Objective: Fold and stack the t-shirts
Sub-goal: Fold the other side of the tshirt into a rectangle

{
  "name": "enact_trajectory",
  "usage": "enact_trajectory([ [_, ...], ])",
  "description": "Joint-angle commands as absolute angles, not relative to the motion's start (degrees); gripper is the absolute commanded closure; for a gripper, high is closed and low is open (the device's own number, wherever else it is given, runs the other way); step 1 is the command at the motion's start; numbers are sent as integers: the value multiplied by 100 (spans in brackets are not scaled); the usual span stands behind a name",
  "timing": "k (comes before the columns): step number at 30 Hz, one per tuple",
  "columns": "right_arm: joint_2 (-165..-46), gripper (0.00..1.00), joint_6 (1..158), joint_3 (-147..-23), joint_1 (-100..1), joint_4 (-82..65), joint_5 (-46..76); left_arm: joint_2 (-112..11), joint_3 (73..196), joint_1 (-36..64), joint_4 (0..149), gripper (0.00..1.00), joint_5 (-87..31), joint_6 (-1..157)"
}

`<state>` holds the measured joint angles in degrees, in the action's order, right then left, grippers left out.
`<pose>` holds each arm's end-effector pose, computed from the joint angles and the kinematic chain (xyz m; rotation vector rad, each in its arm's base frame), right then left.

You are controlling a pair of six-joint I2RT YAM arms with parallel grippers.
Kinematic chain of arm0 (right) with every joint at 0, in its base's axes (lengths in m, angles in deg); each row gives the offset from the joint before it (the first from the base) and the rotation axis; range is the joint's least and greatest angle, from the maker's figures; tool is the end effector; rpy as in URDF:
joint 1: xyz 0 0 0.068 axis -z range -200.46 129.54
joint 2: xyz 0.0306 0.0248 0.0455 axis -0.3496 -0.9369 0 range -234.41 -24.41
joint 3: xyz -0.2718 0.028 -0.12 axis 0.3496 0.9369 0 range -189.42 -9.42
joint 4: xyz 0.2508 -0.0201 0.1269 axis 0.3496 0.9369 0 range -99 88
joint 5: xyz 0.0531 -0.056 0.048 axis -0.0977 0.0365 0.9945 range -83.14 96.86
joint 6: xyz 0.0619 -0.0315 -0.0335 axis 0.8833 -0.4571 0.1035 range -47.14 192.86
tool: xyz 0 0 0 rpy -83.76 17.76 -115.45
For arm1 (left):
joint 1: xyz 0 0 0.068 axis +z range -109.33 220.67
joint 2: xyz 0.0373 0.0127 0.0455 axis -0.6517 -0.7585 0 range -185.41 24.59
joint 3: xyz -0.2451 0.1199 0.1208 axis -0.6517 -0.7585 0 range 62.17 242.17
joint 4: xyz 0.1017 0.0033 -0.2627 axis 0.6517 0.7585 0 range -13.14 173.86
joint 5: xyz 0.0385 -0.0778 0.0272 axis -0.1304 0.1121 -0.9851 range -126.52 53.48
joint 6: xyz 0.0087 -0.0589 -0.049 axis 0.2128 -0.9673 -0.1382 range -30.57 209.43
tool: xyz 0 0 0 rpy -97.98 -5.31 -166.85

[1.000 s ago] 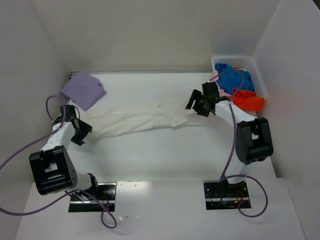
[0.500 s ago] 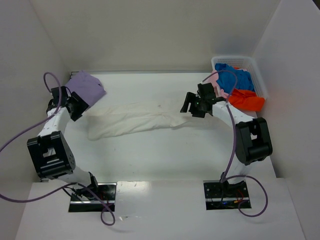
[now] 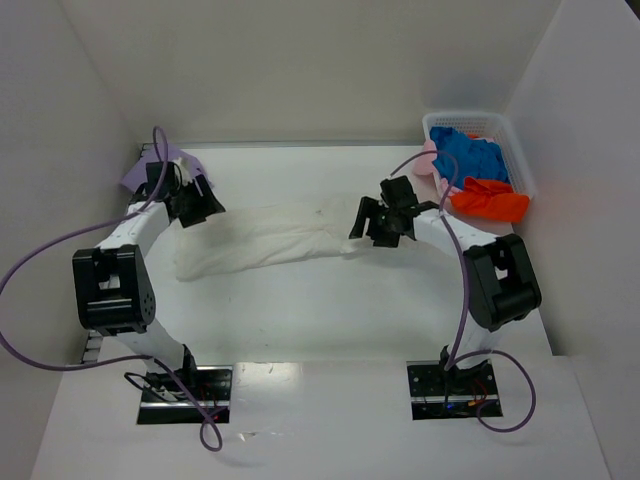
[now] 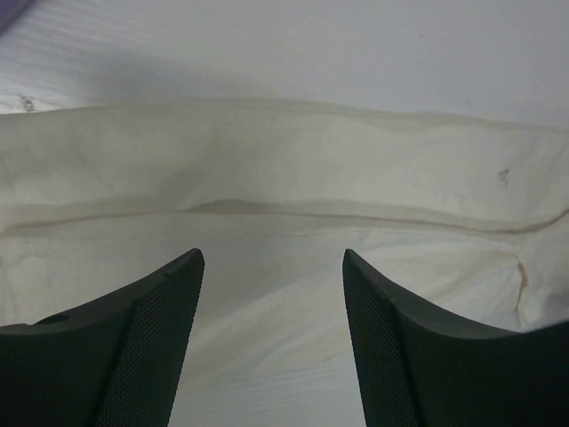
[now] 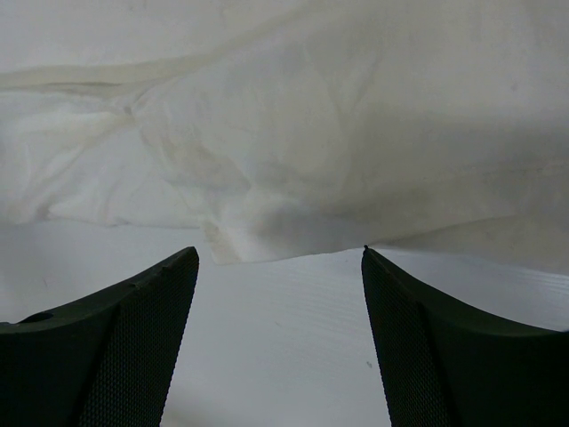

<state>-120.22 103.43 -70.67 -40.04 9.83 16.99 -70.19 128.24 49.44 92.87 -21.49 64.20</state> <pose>0.3594 0.1401 0.1893 0.1717 2.5732 0.5682 0.4023 0.0449 0.2308 -0.5656 2.2932 -0.4485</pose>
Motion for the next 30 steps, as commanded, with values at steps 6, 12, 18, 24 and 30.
enact_trajectory([
  [6,-12381,23,10546,-7050,-4191,814,1592,-7121,12783,4893,9163,28,-1621,6789],
  [12,-12548,34,10547,-7103,-4191,708,1425,-7121,12730,4893,9163,28,-1621,6842],
  [18,-12601,54,10652,-7261,-4191,656,1302,-7182,12730,4893,9216,27,-1621,6842],
  [24,-12733,77,10705,-7471,-4191,585,1055,-7306,12730,4893,9268,27,-1621,6895],
  [30,-13004,83,10644,-8094,-4191,585,748,-7358,12730,4893,9321,27,-1508,7009],
])
